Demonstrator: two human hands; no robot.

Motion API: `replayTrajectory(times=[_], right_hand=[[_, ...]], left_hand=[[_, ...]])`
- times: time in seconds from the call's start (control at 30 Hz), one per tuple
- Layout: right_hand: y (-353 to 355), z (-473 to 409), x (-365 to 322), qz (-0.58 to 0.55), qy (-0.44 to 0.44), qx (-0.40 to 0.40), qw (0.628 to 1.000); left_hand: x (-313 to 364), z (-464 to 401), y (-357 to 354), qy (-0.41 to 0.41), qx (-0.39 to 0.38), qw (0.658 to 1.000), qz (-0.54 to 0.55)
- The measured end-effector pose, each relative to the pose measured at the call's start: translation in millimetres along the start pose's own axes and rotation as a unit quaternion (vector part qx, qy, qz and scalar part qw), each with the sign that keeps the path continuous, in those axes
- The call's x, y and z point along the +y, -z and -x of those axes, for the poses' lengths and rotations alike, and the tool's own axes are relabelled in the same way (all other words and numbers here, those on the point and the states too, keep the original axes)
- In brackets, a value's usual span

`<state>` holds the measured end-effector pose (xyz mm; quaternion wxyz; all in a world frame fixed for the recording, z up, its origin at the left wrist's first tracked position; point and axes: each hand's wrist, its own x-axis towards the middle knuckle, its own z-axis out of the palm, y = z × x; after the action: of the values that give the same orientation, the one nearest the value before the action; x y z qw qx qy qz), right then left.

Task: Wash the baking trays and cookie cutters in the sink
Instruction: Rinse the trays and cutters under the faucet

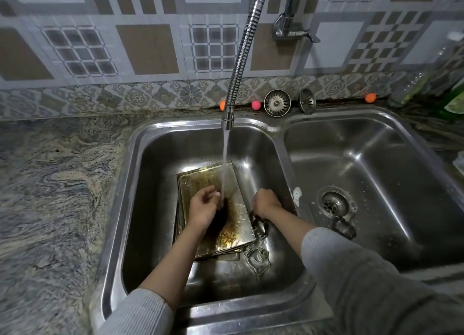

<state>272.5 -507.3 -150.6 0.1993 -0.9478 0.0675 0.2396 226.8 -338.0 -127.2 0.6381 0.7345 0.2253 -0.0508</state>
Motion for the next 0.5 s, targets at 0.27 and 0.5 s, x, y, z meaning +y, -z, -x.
replayTrajectory(times=[0.27,0.5], right_hand=[[61.9,1.5,-18.5,0.014,0.062,0.102,0.993],[83.7,15.5,-42.0,-0.168,0.026,0.092,0.981]], left_hand=[[1.1,1.4,0.9,0.006,-0.013,0.999,0.032],[21.7,11.8,1.2,0.01,-0.127,0.985,0.114]])
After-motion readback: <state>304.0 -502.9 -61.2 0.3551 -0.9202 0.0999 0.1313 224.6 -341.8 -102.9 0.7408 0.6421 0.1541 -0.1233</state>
